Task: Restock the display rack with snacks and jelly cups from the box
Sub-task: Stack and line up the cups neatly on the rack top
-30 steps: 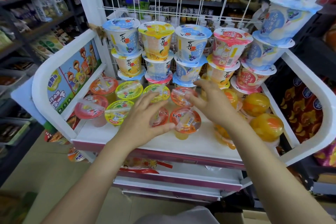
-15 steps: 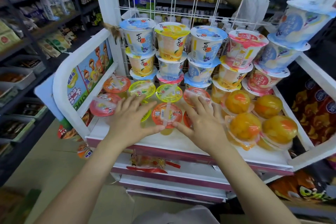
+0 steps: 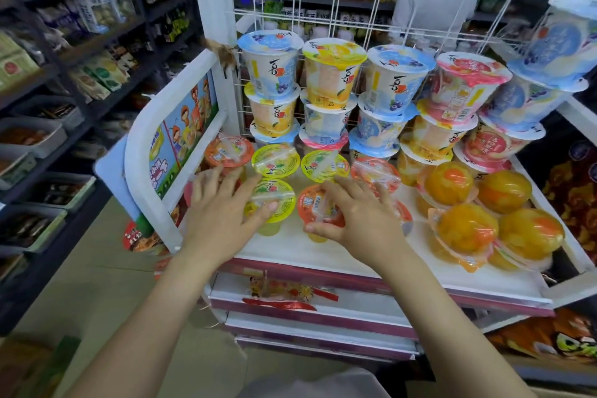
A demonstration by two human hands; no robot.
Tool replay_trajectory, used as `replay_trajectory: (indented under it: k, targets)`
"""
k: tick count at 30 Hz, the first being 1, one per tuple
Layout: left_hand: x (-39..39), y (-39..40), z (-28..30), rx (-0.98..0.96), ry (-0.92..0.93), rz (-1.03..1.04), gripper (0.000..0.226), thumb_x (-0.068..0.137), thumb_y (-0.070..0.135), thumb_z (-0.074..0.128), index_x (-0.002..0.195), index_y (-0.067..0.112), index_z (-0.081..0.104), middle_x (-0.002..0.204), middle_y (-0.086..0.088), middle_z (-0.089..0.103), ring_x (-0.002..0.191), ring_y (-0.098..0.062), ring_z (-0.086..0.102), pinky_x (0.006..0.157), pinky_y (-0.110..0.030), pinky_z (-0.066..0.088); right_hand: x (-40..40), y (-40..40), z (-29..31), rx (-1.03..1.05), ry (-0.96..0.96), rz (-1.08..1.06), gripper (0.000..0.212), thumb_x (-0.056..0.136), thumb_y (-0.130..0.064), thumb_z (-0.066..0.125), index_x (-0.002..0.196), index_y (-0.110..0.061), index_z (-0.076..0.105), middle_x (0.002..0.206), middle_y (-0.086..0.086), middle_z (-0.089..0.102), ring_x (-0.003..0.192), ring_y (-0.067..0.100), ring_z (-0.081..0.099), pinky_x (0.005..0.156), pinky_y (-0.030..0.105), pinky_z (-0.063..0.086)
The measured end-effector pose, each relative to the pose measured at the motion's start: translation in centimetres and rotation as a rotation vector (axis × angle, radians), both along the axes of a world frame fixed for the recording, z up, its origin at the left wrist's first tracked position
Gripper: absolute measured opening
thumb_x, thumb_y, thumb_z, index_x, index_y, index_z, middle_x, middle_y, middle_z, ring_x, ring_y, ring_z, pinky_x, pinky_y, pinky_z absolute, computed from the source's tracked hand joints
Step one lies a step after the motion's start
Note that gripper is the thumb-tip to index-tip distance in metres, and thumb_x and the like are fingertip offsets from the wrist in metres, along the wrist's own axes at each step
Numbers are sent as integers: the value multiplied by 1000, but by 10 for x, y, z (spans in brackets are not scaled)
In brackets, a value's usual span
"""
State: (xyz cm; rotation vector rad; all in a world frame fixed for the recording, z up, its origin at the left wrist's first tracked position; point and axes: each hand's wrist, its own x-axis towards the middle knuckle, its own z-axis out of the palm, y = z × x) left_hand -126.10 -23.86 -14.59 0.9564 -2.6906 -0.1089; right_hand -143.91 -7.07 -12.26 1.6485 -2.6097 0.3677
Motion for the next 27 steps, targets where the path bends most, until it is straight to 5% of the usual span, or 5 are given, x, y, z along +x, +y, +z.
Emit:
replay_trajectory:
  k: [10, 17, 27]
  targets:
    - [13, -16, 8, 61, 124, -56, 86, 81, 86, 19, 144, 33, 47, 150, -2, 43, 140, -25, 33, 117, -49, 16, 10, -20, 15, -15, 20, 45, 108, 63, -91, 24, 144, -23, 46, 154, 3, 39, 144, 23, 32, 118, 54, 14]
    - [24, -30, -7, 108, 191, -54, 69, 92, 69, 25, 132, 24, 61, 145, -3, 50, 137, -29, 39, 113, -53, 25, 31, -58, 22, 90, -55, 194, 87, 75, -71, 64, 147, -27, 43, 158, -2, 33, 147, 19, 25, 120, 48, 8]
    - [25, -35, -10, 97, 190, -74, 62, 94, 64, 29, 131, 25, 61, 143, -3, 51, 136, -30, 39, 112, -51, 28, 34, -63, 22, 105, -65, 134, 84, 77, -69, 65, 147, -27, 43, 158, -1, 32, 145, 20, 29, 119, 45, 16]
